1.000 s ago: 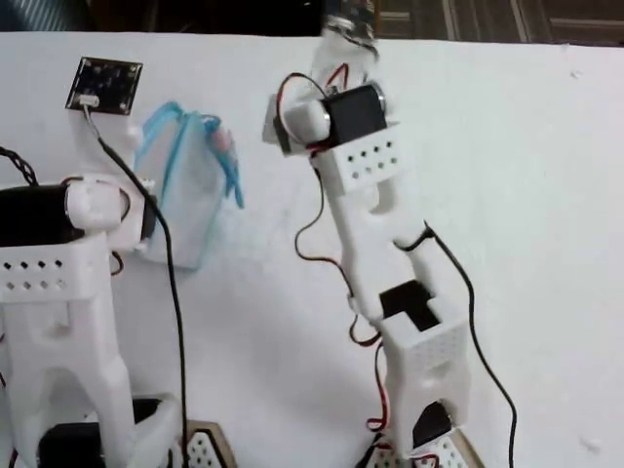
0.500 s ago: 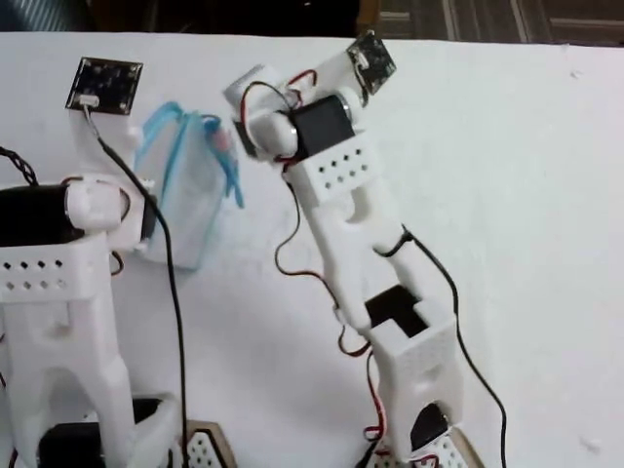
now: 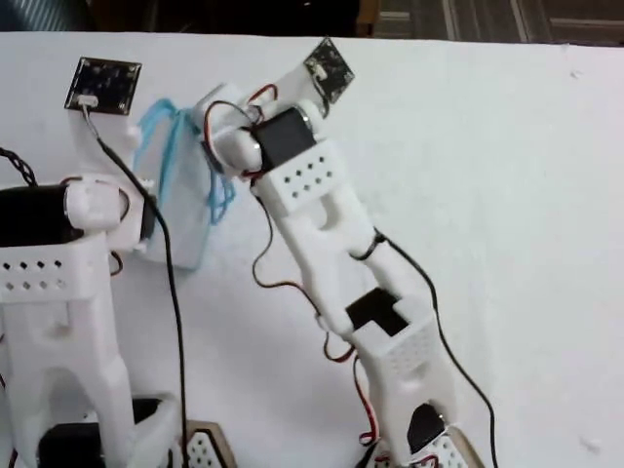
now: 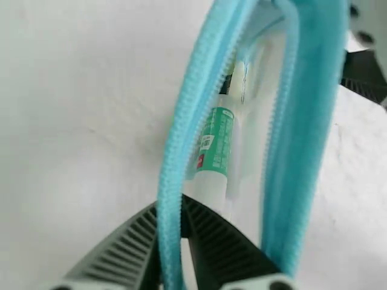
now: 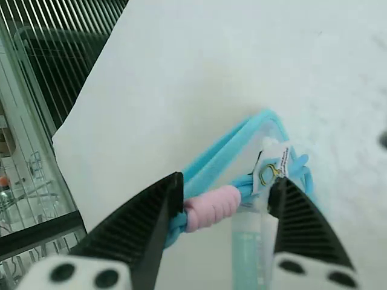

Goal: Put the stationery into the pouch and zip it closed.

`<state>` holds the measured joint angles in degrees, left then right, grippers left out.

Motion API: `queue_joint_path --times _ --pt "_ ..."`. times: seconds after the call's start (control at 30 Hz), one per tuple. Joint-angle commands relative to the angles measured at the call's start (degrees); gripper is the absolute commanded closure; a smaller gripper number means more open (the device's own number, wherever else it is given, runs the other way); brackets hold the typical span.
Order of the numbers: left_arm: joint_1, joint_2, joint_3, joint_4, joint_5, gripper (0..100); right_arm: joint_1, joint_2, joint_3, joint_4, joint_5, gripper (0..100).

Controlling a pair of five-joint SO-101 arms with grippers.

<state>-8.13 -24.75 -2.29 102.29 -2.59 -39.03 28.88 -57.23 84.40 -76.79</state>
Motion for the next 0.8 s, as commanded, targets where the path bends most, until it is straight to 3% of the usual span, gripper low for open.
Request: queue_joint_path --times 0.0,0.23,0.37,0.5,0.67,0.77 --pt "-0.48 0.13 -0.35 -0.26 0.09 98 -0.75 -1.01 -2.29 -0.66 -2.55 77.3" --pt "-0.48 0.13 -0.35 -0.26 0.09 98 -0.13 -1.01 -7.56 4.18 -1.49 77.3" --pt "-0.48 0.13 -0.62 -0.35 -0.18 98 3.03 -1.01 -7.91 11.74 8.26 77.3" --pt "-0.48 0.13 -0.62 -0.35 -0.53 98 8.57 -0.92 -7.91 16.31 33.85 77.3" --pt "-0.22 0.13 -0.97 -1.23 -3.96 98 11.82 -0.92 -7.91 16.48 80.35 77.3" --pt "-0.22 0.13 -0.97 -2.11 -6.07 98 14.55 -0.4 -7.38 16.04 97.23 77.2"
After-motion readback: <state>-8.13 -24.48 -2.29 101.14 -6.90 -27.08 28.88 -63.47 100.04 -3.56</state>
